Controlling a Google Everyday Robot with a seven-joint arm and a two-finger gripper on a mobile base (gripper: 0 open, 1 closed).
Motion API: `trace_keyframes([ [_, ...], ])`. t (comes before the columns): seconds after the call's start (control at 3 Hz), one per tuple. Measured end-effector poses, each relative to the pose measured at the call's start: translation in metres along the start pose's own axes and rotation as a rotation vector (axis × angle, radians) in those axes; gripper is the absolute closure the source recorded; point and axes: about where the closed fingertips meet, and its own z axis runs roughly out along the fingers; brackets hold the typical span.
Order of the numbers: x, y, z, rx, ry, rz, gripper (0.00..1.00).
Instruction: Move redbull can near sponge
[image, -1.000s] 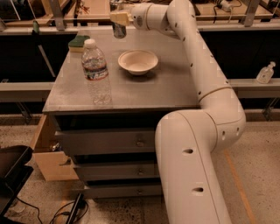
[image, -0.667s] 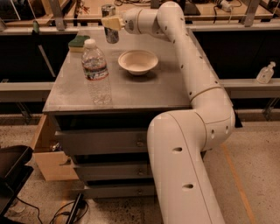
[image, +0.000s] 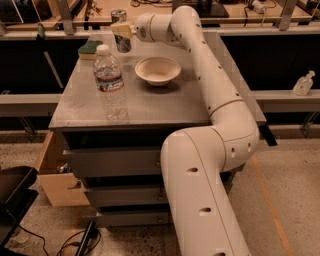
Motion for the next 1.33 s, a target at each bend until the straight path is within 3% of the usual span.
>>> trace_keyframes([
  [1.33, 0.027, -0.002, 0.038, 0.021, -0.005, 0.057, 1.0],
])
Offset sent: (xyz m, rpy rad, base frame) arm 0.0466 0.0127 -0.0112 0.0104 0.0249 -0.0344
